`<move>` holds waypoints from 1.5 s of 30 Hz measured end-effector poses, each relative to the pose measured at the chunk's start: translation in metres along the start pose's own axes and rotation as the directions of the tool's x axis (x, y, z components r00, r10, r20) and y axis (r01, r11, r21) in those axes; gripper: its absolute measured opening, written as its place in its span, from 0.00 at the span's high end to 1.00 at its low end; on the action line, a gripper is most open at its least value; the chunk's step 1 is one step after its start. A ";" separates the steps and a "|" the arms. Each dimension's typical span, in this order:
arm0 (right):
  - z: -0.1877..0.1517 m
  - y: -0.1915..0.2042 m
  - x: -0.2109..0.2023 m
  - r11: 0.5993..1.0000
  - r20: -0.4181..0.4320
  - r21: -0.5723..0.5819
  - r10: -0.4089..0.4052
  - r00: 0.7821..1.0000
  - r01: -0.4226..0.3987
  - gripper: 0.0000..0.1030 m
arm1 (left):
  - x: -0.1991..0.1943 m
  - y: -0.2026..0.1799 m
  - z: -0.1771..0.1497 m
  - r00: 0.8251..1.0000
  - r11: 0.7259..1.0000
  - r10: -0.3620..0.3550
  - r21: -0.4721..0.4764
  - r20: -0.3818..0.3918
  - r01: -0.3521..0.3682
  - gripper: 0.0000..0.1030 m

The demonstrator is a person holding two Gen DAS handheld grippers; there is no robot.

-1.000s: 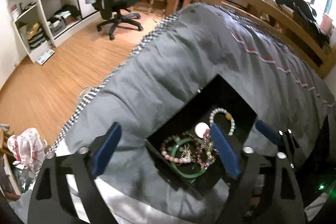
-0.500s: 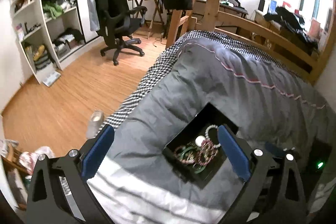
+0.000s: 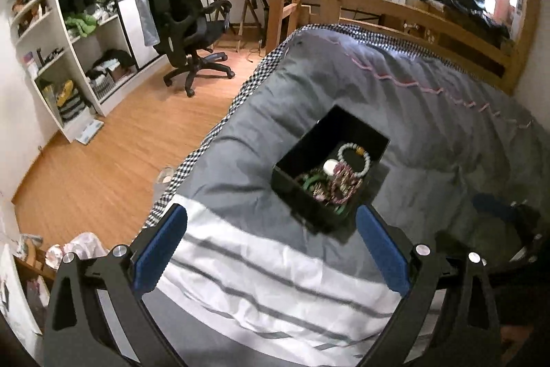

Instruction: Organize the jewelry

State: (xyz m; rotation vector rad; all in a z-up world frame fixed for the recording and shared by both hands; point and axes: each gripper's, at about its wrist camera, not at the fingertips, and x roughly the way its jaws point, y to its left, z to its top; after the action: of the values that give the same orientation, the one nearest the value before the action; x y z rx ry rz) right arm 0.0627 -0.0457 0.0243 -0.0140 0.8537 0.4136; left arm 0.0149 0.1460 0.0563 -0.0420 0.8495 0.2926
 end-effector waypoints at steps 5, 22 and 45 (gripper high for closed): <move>-0.008 0.000 -0.003 1.000 0.024 -0.013 -0.012 1.000 0.012 0.04 | 0.007 -0.007 -0.026 0.999 0.997 0.027 0.068 0.019 -0.028 0.06; -0.019 0.003 0.002 0.999 0.052 -0.030 -0.028 0.998 0.029 0.04 | 0.041 -0.004 -0.034 0.998 0.998 -0.061 -0.003 -0.026 0.061 0.06; -0.024 0.002 0.012 1.000 0.028 -0.011 -0.029 0.999 0.029 0.04 | 0.043 -0.010 -0.034 0.998 0.998 -0.058 0.010 -0.038 0.058 0.06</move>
State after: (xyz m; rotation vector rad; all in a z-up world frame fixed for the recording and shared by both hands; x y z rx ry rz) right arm 0.0514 -0.0442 0.0000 -0.0310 0.8231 0.3905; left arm 0.0191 0.1417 0.0012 -0.0620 0.8858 0.2333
